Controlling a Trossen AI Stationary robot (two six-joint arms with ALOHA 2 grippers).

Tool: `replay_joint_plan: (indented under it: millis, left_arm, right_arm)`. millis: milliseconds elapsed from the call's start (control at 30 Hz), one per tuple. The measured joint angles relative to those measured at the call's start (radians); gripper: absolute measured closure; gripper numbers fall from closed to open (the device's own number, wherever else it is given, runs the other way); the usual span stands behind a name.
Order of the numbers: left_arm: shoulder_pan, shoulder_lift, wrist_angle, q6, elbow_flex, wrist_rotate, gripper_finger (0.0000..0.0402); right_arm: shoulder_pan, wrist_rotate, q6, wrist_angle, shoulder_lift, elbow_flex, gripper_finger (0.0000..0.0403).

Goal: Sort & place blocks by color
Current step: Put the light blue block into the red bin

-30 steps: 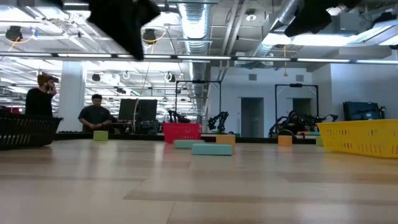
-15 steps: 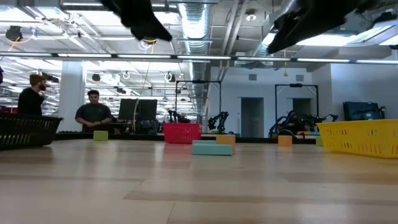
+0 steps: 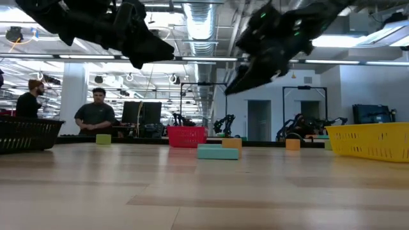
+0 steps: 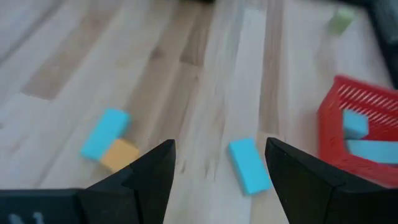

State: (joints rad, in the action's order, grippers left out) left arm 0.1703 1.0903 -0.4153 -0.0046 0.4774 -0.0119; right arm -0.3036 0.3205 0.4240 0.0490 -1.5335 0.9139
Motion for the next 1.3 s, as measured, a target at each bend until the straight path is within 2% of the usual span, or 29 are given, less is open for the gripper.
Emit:
replay_joint_plan:
  millis: [267,600,800,933,1100,1300]
  left_arm:
    - [0.000,0.000,0.004,0.036,-0.008,-0.002,0.0187]
    - [0.003,0.000,0.043,0.098,-0.008,-0.009,0.0175]
    - [0.003,0.000,0.050,0.098,-0.008,-0.010,0.0175]
    - [0.003,0.000,0.050,0.097,-0.008,-0.010,0.0175]
    - [0.004,0.000,0.046,0.090,-0.008,-0.009,0.0175]
    - [0.003,0.000,0.063,0.072,-0.008,-0.009,0.0175]
  right_arm:
    - [-0.081,0.098,0.116,0.255,-0.297,0.295,0.0132]
    - [-0.094,0.123,0.138,0.346,-0.491,0.462,0.0132]
    - [-0.060,0.050,0.133,0.348,-0.500,0.470,0.0132]
    - [-0.034,-0.065,0.145,0.371,-0.531,0.467,0.0132]
    - [-0.025,-0.100,0.167,0.430,-0.600,0.507,0.0132]
    - [-0.019,-0.126,0.109,0.467,-0.649,0.552,0.0136]
